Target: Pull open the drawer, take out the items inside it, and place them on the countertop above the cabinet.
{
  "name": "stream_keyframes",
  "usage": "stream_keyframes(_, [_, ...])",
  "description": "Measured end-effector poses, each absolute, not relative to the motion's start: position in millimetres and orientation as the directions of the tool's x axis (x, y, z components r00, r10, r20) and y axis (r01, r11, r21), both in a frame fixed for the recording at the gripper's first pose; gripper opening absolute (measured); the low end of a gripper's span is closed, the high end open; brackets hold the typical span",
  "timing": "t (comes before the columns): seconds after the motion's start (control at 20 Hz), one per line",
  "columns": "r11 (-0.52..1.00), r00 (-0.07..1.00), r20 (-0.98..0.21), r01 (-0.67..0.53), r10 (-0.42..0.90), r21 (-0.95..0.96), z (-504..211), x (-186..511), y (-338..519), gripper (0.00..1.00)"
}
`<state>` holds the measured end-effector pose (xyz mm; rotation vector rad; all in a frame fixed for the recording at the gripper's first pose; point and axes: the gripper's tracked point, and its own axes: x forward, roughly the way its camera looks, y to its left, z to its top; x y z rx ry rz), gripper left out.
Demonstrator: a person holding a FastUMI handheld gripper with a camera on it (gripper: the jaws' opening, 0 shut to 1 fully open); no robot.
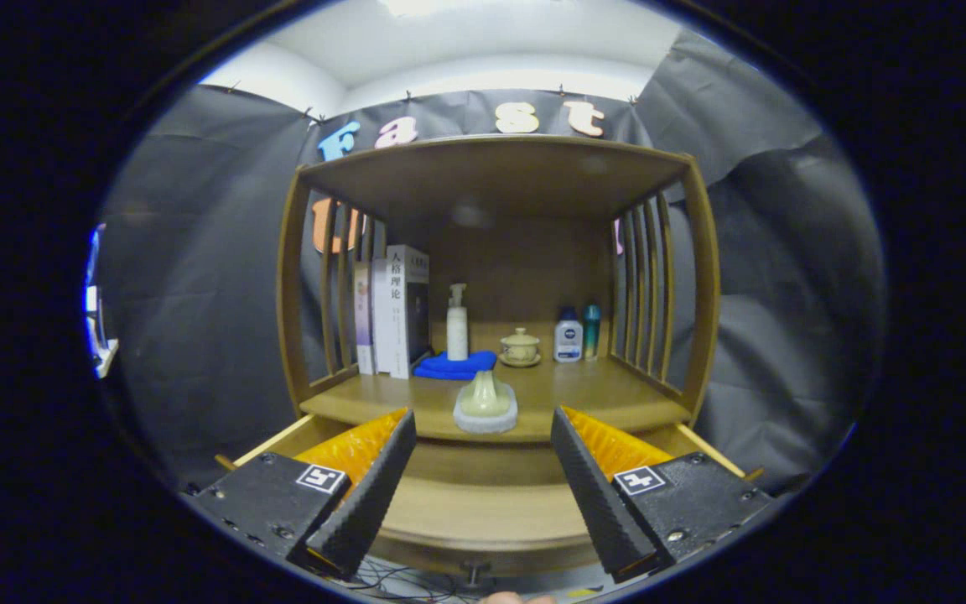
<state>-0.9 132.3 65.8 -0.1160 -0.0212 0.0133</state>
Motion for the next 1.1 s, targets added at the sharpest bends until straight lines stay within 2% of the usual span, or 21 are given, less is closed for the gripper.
stream_keyframes(0.15, [0.996,0.999,0.051,0.001,0.003,-0.090,42.9,-24.8,118.5,1.00])
stream_keyframes(0.55, [0.998,0.999,0.030,0.044,-0.043,-0.051,-22.5,-48.6,104.6,1.00])
stream_keyframes(1.1, [0.987,0.996,-0.027,0.085,-0.089,-0.136,-61.5,-24.5,109.4,1.00])
